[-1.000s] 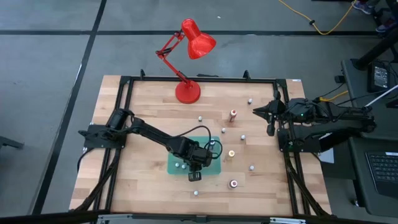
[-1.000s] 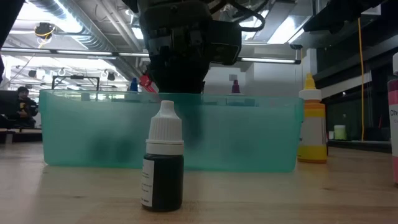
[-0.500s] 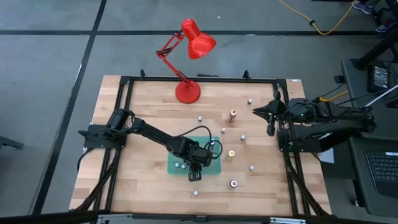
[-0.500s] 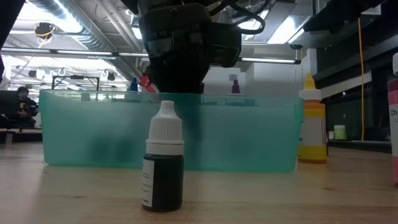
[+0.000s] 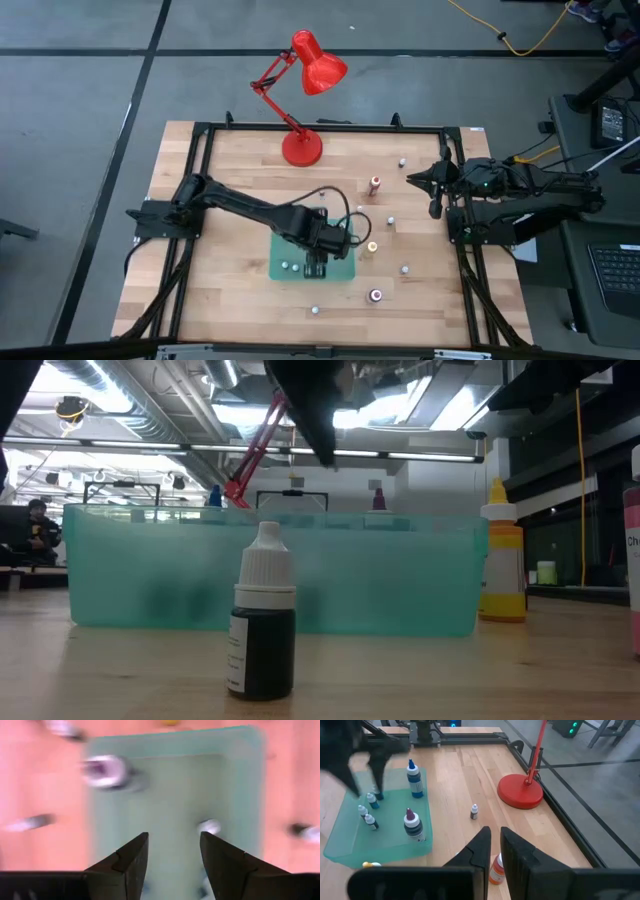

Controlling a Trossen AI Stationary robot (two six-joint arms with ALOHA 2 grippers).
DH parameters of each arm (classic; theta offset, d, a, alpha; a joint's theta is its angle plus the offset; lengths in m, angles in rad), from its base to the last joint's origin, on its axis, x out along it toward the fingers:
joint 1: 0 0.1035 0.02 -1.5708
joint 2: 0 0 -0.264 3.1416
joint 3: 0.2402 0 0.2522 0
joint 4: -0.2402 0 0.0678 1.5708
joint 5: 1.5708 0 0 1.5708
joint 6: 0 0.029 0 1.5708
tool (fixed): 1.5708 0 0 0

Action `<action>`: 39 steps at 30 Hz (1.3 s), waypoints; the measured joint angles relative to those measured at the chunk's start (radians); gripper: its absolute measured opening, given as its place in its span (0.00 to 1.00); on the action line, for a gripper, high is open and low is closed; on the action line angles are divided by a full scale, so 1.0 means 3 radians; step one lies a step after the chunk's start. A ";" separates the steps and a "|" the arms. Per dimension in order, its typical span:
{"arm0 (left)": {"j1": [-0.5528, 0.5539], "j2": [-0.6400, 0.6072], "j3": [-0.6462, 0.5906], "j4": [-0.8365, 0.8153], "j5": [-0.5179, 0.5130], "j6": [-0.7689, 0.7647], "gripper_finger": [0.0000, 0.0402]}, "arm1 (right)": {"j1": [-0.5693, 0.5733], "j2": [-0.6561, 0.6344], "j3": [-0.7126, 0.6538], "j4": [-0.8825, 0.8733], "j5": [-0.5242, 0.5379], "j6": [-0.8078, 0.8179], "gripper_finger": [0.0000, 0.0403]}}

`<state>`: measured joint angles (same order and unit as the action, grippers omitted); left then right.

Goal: Pick & Place food coloring
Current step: Put the small black bottle into the green bin

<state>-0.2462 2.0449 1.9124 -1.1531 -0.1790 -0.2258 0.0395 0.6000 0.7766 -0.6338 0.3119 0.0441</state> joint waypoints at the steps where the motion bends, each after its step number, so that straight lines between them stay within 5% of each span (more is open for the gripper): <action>1: 0.0020 -0.0001 0.0146 -0.0209 -0.0139 0.0035 0.44 | 0.0000 0.0001 0.0000 0.0000 0.0000 0.0000 0.11; 6: 0.0201 -0.0006 0.0666 -0.0801 -0.0581 0.0022 0.43 | 0.0000 0.0000 0.0000 0.0000 0.0000 0.0000 0.11; 24: 0.1218 -0.0006 0.0791 -0.0541 -0.0380 0.0694 0.43 | 0.0000 0.0000 0.0000 0.0000 0.0000 0.0001 0.11; 39: 0.1617 0.0600 0.0789 -0.0279 0.0457 0.1347 0.43 | 0.0000 0.0001 0.0001 0.0000 0.0001 0.0001 0.11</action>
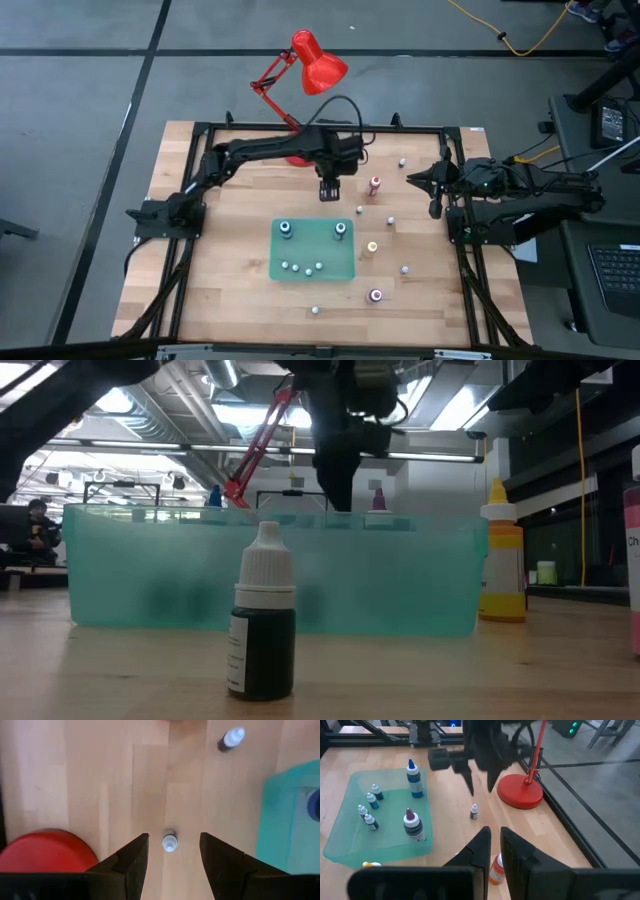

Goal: Pick & Place food coloring
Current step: Put the small black bottle into the green bin

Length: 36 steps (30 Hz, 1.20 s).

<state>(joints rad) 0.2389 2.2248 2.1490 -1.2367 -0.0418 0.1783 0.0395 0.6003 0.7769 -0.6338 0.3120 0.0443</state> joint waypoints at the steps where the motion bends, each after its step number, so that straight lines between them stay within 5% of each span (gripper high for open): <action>1: 0.0013 0.0025 0.0000 -0.0012 0.0026 -0.0004 0.43 | 0.0001 -0.0001 -0.0001 0.0000 0.0000 0.0000 0.11; 12: 0.0013 -0.0504 -0.1031 0.0126 0.0134 -0.0114 0.43 | 0.0000 0.0000 -0.0001 0.0000 0.0001 -0.0001 0.11; 20: 0.0166 -0.1051 -0.2116 0.1466 0.0468 -0.0190 0.43 | 0.0000 0.0000 -0.0001 0.0000 0.0001 -0.0001 0.11; 36: 0.0244 -0.0759 -0.2220 0.1797 0.0463 -0.0203 0.64 | 0.0000 -0.0001 -0.0001 0.0000 0.0001 0.0001 0.11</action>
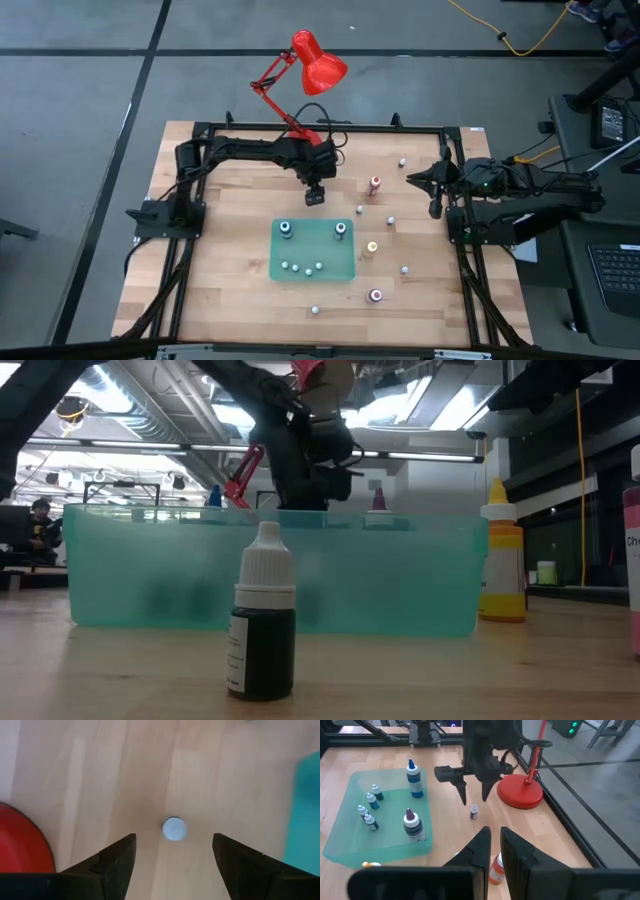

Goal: Pick & Place food coloring
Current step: Put the small black bottle into the green bin

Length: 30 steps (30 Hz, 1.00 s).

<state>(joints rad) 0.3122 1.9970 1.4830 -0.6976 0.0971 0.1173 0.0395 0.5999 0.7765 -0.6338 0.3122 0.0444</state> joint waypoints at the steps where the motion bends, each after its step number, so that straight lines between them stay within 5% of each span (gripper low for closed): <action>1: 0.0001 0.0029 0.0000 0.0000 -0.0005 0.0028 0.65 | 0.0000 0.0001 0.0001 -0.0001 0.0000 0.0000 0.11; 15: 0.0013 0.0284 -0.0001 0.0200 -0.0001 0.0059 0.56 | 0.0000 0.0000 0.0001 0.0000 0.0000 0.0000 0.11; 30: 0.0009 0.0283 -0.0001 0.0234 0.0006 -0.0056 0.20 | 0.0001 0.0000 0.0001 0.0000 -0.0001 0.0000 0.11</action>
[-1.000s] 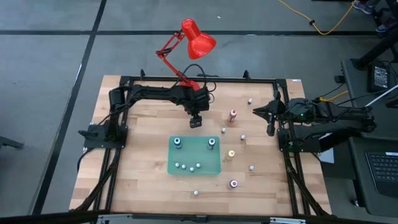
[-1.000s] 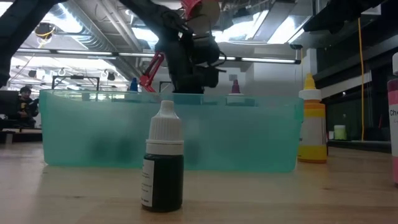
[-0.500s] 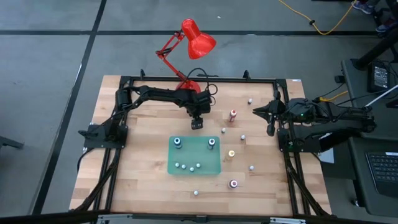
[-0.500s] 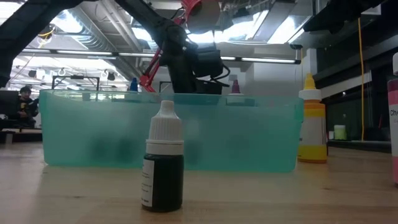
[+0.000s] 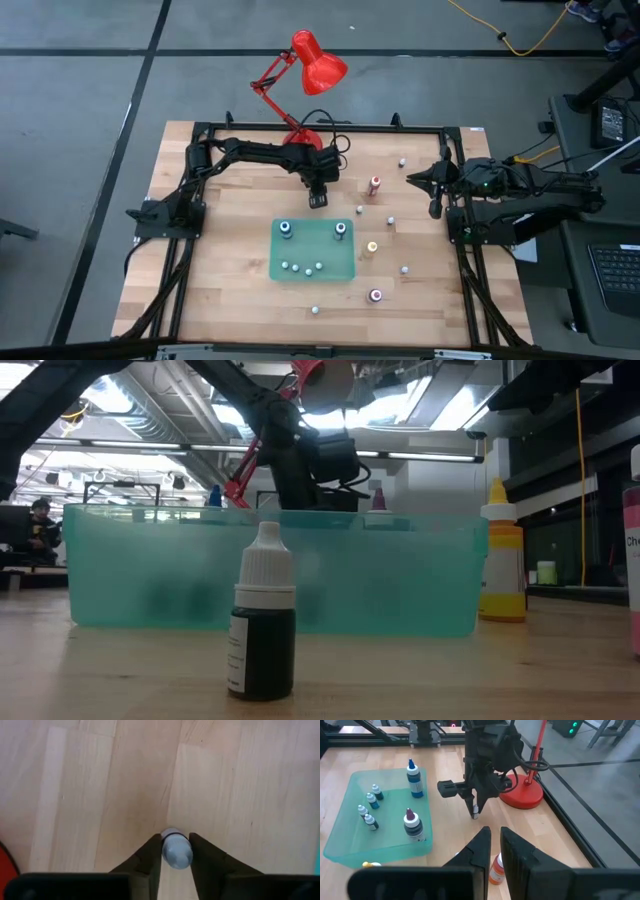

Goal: Pick & Place food coloring
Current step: Put the small black bottle into the green bin

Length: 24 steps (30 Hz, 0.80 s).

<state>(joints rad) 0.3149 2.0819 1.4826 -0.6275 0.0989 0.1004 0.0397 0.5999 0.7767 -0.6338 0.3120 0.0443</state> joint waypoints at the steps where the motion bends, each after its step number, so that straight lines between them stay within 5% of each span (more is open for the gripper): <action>1: -0.0001 -0.0001 0.0000 0.0001 0.0003 -0.0009 0.18 | 0.0000 0.0001 0.0000 0.0000 0.0000 0.0000 0.11; 16: -0.0564 -0.0880 0.0359 -0.0433 -0.0084 -0.0415 0.17 | -0.0001 0.0001 0.0000 0.0000 0.0000 0.0000 0.11; 24: -0.1143 -0.1293 0.0437 -0.0999 -0.0511 -0.1117 0.17 | 0.0001 0.0001 0.0000 -0.0001 0.0000 0.0000 0.11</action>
<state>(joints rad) -0.0280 1.6940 1.6138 -0.9271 -0.0543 -0.2347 0.0399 0.6003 0.7766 -0.6340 0.3119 0.0444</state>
